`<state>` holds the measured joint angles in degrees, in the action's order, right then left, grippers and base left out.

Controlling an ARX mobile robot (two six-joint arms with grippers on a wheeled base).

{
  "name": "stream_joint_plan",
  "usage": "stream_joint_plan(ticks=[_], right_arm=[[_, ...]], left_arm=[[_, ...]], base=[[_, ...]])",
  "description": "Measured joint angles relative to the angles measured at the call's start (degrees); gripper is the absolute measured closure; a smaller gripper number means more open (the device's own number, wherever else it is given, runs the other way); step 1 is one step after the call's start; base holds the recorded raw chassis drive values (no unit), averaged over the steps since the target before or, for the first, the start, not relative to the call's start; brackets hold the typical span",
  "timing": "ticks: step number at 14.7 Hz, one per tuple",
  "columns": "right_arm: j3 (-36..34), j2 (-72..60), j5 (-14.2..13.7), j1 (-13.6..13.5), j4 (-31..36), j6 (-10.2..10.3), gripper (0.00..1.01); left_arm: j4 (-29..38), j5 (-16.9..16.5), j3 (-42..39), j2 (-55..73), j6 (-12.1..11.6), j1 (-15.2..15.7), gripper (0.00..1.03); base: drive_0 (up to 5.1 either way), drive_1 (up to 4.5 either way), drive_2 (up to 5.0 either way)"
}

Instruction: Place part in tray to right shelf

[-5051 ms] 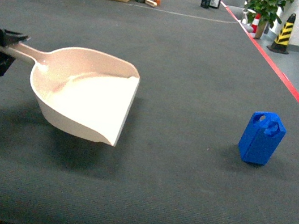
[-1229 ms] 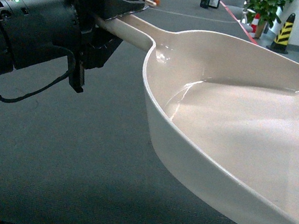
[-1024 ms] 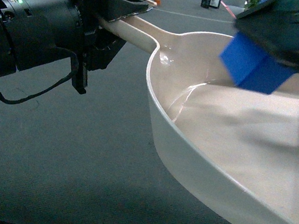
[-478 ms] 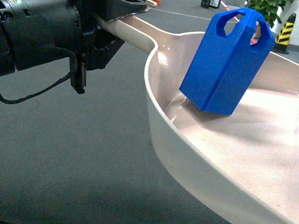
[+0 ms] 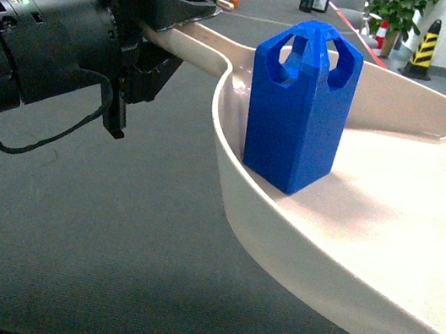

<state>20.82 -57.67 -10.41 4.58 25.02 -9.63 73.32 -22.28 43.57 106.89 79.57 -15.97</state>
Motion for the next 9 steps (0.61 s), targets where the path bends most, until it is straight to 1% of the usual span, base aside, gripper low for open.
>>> stream_joint_plan(ticks=[2,5,9], right_arm=[[-1.1,4.1,3.0,-0.6,0.8,0.6,0.03],[-0.9,3.8,3.4,-0.5,0.3,0.6,0.03],[-0.9,4.1,3.4,-0.5,0.4,0.7,0.03]], left_arm=[[0.0,0.0,0.0,0.0,0.0,0.0,0.90],[0.0,0.1,0.0,0.0,0.0,0.2,0.90],[0.0,0.1,0.0,0.0,0.0,0.2,0.90]], base=[[0.0,0.00,0.0],[0.0,0.00,0.0],[5.0,-2.43,-2.4]])
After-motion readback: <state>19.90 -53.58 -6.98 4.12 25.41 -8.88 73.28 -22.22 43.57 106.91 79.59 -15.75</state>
